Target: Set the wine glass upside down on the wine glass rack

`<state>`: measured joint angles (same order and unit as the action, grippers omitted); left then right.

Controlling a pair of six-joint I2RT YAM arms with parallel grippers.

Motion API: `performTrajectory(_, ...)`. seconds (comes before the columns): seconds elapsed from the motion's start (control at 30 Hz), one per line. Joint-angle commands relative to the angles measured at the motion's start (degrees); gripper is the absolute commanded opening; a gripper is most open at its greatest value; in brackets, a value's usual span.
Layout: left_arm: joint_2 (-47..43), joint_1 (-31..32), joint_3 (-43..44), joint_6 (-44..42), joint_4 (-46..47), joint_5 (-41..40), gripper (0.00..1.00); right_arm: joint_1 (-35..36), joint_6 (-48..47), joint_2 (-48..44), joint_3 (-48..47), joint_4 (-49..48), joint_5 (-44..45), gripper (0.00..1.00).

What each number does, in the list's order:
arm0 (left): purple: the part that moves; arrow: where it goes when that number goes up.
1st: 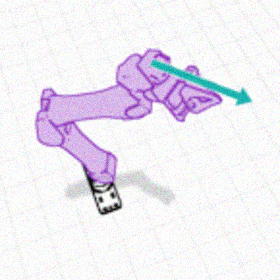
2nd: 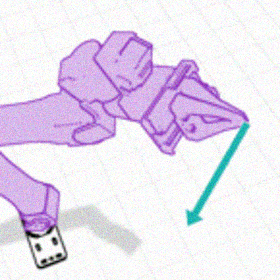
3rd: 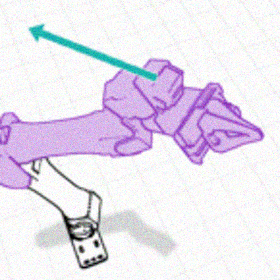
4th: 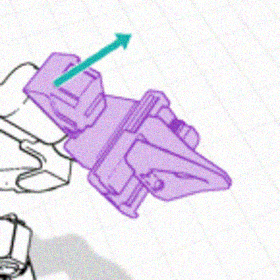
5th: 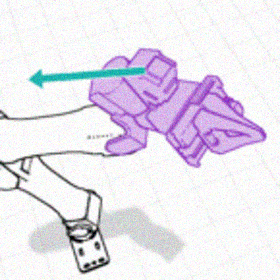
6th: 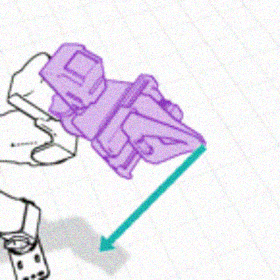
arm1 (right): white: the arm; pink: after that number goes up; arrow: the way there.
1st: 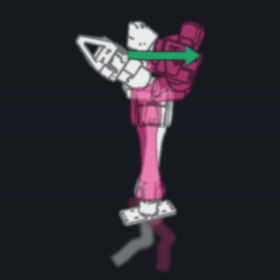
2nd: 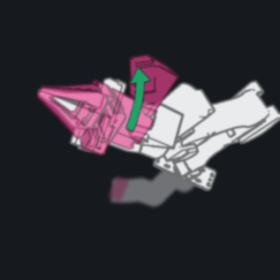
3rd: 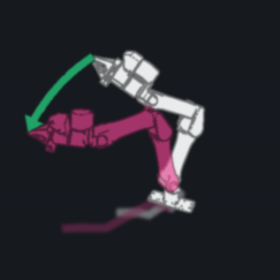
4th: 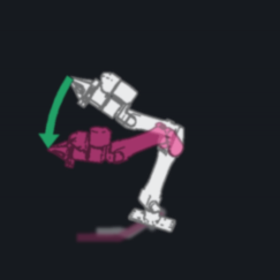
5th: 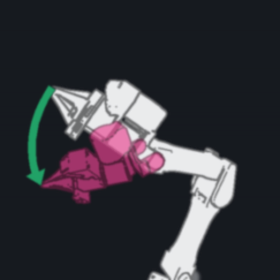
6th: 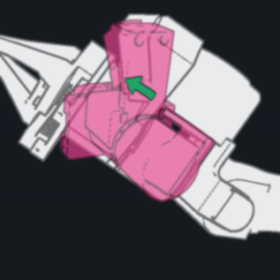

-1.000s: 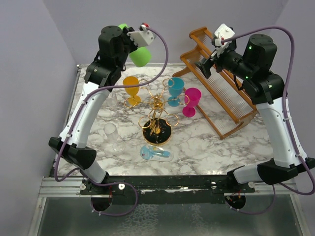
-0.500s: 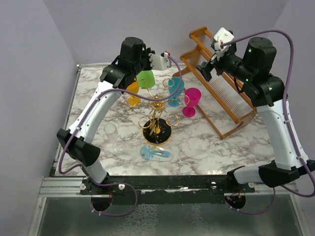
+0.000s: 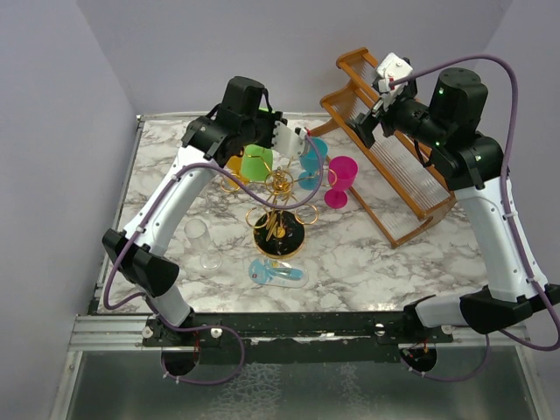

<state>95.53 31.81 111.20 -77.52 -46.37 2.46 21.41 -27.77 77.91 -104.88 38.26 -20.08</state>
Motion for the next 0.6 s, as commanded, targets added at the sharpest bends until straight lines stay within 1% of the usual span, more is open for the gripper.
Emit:
performTrajectory(0.0,-0.2,0.7,2.1,-5.7,-4.9,5.2,0.00,-0.1,-0.5,-1.5,0.5,0.3,-1.5,0.97)
performTrajectory(0.33,-0.2,1.0,5.2,-7.7,-11.1,12.4,0.00,-0.2,-0.6,-1.7,1.1,0.2,-1.8,0.97)
performTrajectory(0.57,-0.7,1.0,5.0,-9.9,-14.5,13.9,0.00,-0.4,-0.7,-2.0,1.4,0.2,-2.1,0.97)
